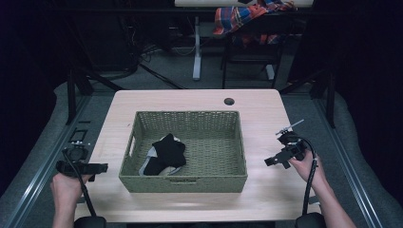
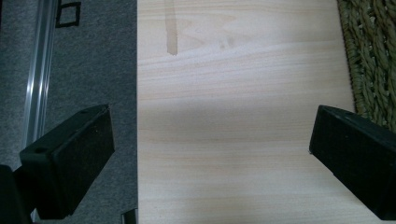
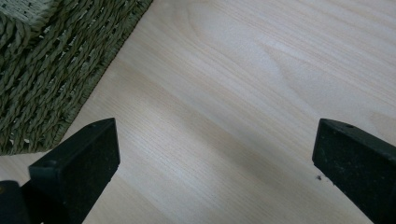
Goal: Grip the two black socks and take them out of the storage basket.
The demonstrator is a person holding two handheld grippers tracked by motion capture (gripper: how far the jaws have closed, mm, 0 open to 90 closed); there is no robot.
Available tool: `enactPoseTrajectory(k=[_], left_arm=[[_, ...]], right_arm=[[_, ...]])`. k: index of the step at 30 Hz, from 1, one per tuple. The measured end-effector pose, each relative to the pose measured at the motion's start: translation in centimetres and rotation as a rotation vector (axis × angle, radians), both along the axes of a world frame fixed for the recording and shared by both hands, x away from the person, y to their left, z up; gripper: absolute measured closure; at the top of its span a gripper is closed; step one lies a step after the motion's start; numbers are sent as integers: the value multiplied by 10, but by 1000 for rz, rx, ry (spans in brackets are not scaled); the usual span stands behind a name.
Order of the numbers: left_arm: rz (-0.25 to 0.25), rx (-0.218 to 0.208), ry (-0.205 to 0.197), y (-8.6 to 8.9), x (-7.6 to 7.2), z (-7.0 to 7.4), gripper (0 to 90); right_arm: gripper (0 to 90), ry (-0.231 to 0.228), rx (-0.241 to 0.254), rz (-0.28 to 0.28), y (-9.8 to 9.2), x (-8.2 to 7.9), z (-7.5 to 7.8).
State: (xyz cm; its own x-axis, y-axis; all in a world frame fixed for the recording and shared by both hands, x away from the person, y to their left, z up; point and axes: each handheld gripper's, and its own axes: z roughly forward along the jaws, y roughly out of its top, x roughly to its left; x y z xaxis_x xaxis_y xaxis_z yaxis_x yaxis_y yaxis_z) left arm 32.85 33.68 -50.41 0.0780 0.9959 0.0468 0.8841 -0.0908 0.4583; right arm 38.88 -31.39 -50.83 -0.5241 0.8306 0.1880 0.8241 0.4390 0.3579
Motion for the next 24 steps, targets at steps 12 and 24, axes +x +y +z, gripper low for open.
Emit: enactPoseTrajectory(k=[12,24], left_arm=[[-12,-26,-5,0,-1,6,8],[-55,-79,6,-7,3,21,8]], right_arm=[[9,2,2,5,2,0,-2],[12,19,-9,23,0,-1,-1]])
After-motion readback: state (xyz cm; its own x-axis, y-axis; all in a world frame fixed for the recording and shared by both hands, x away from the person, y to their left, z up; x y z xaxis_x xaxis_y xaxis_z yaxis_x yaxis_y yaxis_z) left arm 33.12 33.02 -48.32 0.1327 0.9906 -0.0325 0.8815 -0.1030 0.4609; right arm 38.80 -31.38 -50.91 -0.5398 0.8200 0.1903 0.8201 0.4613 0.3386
